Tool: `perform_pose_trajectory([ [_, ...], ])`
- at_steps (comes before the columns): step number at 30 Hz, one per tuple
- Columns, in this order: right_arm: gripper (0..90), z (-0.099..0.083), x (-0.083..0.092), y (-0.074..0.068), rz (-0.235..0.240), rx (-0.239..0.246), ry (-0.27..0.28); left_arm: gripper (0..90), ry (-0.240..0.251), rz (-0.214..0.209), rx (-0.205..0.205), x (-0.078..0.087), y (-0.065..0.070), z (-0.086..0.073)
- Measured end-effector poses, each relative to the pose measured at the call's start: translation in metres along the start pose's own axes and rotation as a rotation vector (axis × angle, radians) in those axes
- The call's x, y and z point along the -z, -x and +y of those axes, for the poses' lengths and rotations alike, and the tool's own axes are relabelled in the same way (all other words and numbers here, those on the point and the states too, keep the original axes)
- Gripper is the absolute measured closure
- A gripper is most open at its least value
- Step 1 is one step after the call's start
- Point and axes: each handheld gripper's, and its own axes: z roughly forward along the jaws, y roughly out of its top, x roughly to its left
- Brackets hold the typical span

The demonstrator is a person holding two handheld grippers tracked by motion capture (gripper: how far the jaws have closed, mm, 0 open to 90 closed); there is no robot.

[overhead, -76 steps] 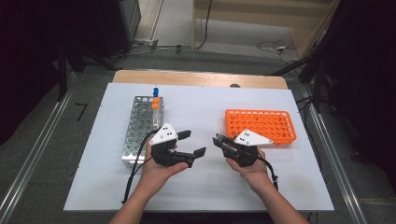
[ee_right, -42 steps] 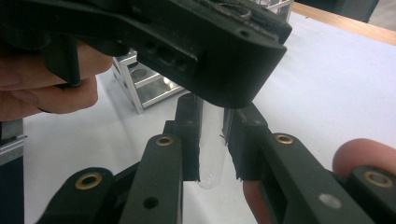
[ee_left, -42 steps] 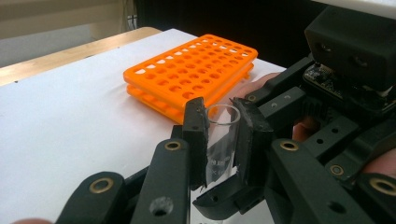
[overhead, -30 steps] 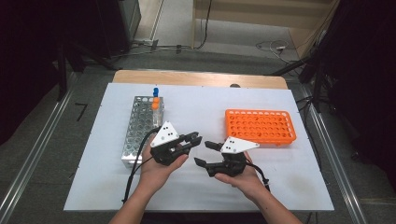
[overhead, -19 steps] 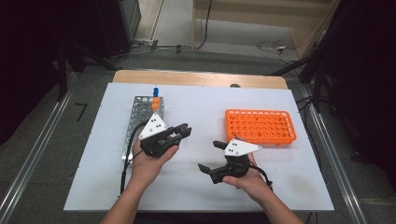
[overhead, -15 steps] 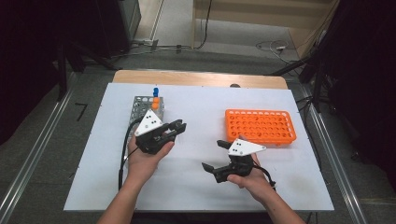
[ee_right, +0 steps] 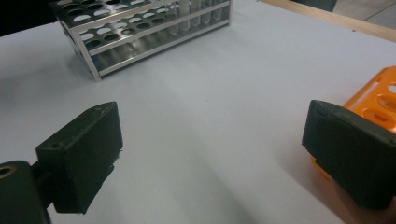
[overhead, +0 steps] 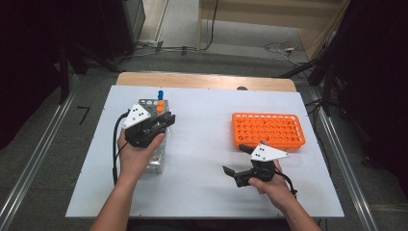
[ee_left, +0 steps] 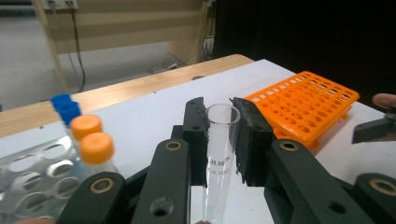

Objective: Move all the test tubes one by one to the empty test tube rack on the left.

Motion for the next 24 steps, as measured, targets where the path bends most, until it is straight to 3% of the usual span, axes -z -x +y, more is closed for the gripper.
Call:
perform_pose_trajectory([
  [14,3.4,-0.011,0.016,0.022,-0.058,-0.046,0.007,76.6,0.002,0.075,0.020,0.010,-0.022,-0.004],
  [24,3.4,-0.013,0.017,0.028,-0.077,-0.054,0.012,76.6,-0.011,0.109,0.019,0.009,-0.027,-0.011],
])
